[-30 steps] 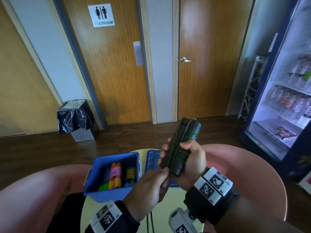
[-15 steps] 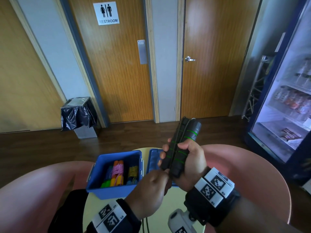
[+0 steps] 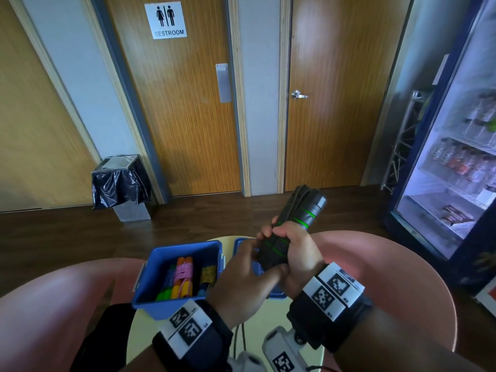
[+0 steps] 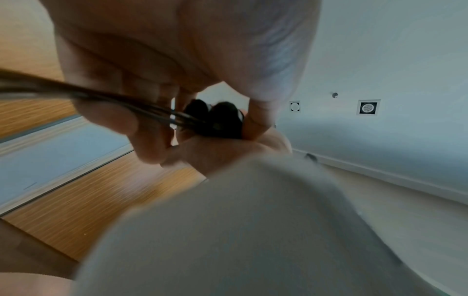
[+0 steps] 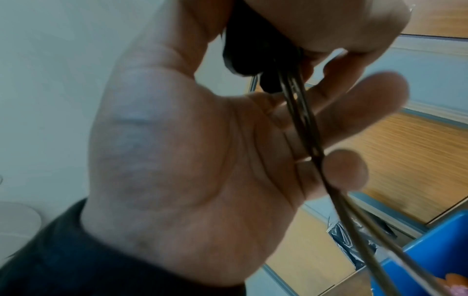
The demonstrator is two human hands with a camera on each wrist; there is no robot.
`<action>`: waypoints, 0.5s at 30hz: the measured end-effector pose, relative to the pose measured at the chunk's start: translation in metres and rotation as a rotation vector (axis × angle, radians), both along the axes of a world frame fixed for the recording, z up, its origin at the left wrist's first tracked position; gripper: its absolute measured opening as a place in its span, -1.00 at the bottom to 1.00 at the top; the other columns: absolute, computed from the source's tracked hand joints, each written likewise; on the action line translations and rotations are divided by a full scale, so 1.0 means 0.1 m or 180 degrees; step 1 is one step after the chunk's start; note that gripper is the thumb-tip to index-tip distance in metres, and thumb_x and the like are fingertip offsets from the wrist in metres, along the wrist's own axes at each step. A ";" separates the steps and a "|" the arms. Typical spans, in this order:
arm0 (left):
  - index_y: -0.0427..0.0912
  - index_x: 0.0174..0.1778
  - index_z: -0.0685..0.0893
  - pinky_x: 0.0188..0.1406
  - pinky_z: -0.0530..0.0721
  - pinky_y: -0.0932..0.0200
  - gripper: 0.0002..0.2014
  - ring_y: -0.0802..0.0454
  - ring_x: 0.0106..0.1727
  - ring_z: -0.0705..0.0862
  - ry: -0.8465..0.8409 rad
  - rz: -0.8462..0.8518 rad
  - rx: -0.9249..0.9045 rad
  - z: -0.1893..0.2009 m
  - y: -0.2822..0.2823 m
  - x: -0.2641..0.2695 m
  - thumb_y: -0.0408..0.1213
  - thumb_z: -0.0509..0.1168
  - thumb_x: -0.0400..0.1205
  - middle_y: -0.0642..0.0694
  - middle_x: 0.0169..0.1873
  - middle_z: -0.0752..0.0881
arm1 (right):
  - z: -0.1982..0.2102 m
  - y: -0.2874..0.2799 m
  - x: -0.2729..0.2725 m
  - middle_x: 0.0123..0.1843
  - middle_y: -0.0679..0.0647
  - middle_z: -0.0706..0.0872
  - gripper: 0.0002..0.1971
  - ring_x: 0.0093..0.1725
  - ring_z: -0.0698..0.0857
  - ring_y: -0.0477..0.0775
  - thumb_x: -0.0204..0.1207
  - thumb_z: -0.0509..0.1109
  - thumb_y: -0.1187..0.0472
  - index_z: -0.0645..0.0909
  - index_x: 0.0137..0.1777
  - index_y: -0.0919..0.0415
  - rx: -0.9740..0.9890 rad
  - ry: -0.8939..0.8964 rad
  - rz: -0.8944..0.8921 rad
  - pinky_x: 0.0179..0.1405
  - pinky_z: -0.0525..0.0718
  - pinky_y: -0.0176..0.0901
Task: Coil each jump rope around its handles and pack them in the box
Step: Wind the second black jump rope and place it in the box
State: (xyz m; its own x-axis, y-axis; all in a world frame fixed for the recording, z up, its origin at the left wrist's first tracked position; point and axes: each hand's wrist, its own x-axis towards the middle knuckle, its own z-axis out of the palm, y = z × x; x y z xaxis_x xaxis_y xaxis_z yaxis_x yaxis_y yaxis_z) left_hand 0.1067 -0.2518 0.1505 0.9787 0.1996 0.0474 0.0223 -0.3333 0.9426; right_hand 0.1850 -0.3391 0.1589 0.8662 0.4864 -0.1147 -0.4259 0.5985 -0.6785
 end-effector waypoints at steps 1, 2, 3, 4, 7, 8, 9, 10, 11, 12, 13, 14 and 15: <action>0.24 0.18 0.53 -0.33 0.63 0.19 -0.61 0.13 -0.18 0.74 -0.0078 0.0006 -0.0075 0.01 -0.02 0.03 -0.01 0.42 0.45 0.14 -0.05 0.72 | 0.00 0.00 -0.01 -0.28 0.11 0.55 -0.83 -0.31 0.53 0.15 0.20 0.30 0.28 0.53 -0.19 0.14 -0.0020 -0.0052 0.0019 -0.27 0.52 0.02; 0.22 0.16 0.56 -0.29 0.69 0.02 -0.59 0.03 -0.17 0.76 -0.0123 -0.0009 -0.0136 0.02 -0.03 0.06 -0.03 0.38 0.38 0.02 -0.08 0.75 | 0.00 0.00 -0.01 -0.23 0.11 0.61 -0.84 -0.29 0.56 0.16 0.20 0.31 0.27 0.54 -0.19 0.13 -0.0091 -0.0085 0.0011 -0.25 0.54 0.03; 0.21 0.14 0.59 -0.23 0.70 -0.10 -0.58 -0.05 -0.18 0.76 -0.0172 -0.0040 -0.0149 0.03 -0.03 0.09 -0.06 0.34 0.33 -0.06 -0.12 0.76 | -0.01 0.00 0.00 -0.17 0.10 0.69 -0.83 -0.26 0.61 0.16 0.21 0.31 0.27 0.55 -0.17 0.15 -0.0163 -0.0104 0.0008 -0.21 0.59 0.05; 0.20 0.14 0.60 -0.23 0.68 -0.10 -0.57 -0.06 -0.18 0.76 -0.0224 -0.0088 -0.0149 0.03 -0.04 0.11 -0.11 0.32 0.32 -0.07 -0.16 0.76 | -0.03 -0.01 0.00 -0.07 0.08 0.77 -0.80 -0.19 0.69 0.15 0.21 0.32 0.25 0.57 -0.13 0.18 -0.0250 -0.0128 0.0008 -0.14 0.64 0.08; 0.18 0.21 0.61 -0.16 0.68 0.14 -0.52 0.11 -0.13 0.75 -0.0302 -0.0244 -0.0167 0.03 -0.05 0.18 -0.25 0.31 0.36 0.01 -0.15 0.78 | -0.11 -0.04 0.00 0.16 0.06 0.83 -0.71 0.09 0.80 0.10 0.31 0.37 0.19 0.77 0.02 0.11 -0.0549 -0.0172 0.0064 0.17 0.71 0.13; 0.16 0.20 0.62 -0.12 0.68 0.14 -0.55 0.12 -0.10 0.75 -0.0307 -0.0277 -0.0191 0.02 -0.05 0.18 -0.28 0.31 0.38 0.02 -0.15 0.79 | -0.12 -0.04 -0.01 0.16 0.05 0.83 -0.69 0.14 0.80 0.09 0.34 0.38 0.17 0.80 0.06 0.05 -0.0641 -0.0202 0.0085 0.19 0.71 0.10; 0.13 0.16 0.64 -0.10 0.69 0.13 -0.59 0.12 -0.09 0.76 -0.0315 -0.0285 -0.0163 0.00 -0.04 0.18 -0.28 0.32 0.41 0.03 -0.15 0.79 | -0.13 -0.04 -0.02 0.16 0.06 0.83 -0.65 0.17 0.79 0.09 0.33 0.40 0.14 0.80 0.11 0.04 -0.0703 -0.0207 0.0127 0.19 0.71 0.09; 0.14 0.11 0.64 -0.11 0.69 0.12 -0.65 0.13 -0.12 0.75 -0.0327 -0.0260 -0.0075 -0.02 -0.02 0.17 -0.25 0.33 0.41 0.06 -0.17 0.79 | -0.15 -0.03 -0.03 0.16 0.09 0.83 -0.62 0.19 0.78 0.11 0.30 0.43 0.12 0.79 0.14 0.07 -0.0812 -0.0166 0.0121 0.19 0.71 0.09; 0.19 0.04 0.63 -0.18 0.67 0.10 -0.70 0.14 -0.19 0.74 -0.0332 -0.0202 0.0063 -0.03 0.01 0.15 -0.18 0.33 0.40 0.10 -0.24 0.77 | -0.15 -0.03 -0.04 0.13 0.14 0.83 -0.66 0.19 0.78 0.13 0.32 0.46 0.14 0.79 0.12 0.10 -0.0849 -0.0167 0.0161 0.20 0.71 0.10; 0.25 -0.05 0.61 -0.28 0.62 0.10 -0.74 0.15 -0.30 0.69 -0.0311 -0.0134 0.0232 -0.04 0.05 0.14 -0.10 0.32 0.36 0.14 -0.33 0.74 | -0.16 -0.03 -0.05 0.07 0.19 0.82 -0.77 0.17 0.77 0.15 0.39 0.50 0.17 0.79 0.05 0.11 -0.0899 -0.0206 0.0183 0.21 0.69 0.13; 0.28 -0.14 0.58 -0.36 0.56 0.10 -0.79 0.14 -0.40 0.64 -0.0266 -0.0075 0.0427 -0.05 0.09 0.12 -0.03 0.30 0.32 0.17 -0.41 0.69 | -0.15 -0.05 -0.07 0.01 0.18 0.80 -0.90 0.14 0.76 0.15 0.48 0.51 0.17 0.79 -0.03 0.09 -0.0968 -0.0292 0.0240 0.22 0.65 0.14; 0.28 -0.20 0.56 -0.40 0.52 0.12 -0.82 0.14 -0.45 0.60 -0.0201 -0.0026 0.0616 -0.04 0.13 0.11 0.00 0.28 0.29 0.17 -0.47 0.65 | -0.13 -0.08 -0.10 0.00 0.15 0.81 -0.92 0.15 0.75 0.13 0.55 0.48 0.11 0.80 -0.06 0.05 -0.1167 -0.0437 0.0299 0.27 0.63 0.14; 0.27 -0.22 0.54 -0.42 0.52 0.14 -0.84 0.15 -0.47 0.59 -0.0092 0.0039 0.0839 -0.04 0.20 0.10 0.02 0.29 0.30 0.18 -0.48 0.64 | -0.13 -0.12 -0.11 0.03 0.09 0.82 -0.84 0.19 0.74 0.09 0.60 0.44 -0.01 0.79 -0.03 0.03 -0.1492 -0.0661 0.0425 0.33 0.61 0.12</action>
State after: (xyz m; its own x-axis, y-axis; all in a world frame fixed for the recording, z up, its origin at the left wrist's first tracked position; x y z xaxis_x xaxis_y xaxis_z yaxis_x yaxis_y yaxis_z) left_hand 0.1163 -0.2315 0.1462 0.9738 0.1885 0.1274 0.0021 -0.5673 0.8235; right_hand 0.1736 -0.3513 0.1462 0.8277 0.5319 -0.1789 -0.3059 0.1605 -0.9384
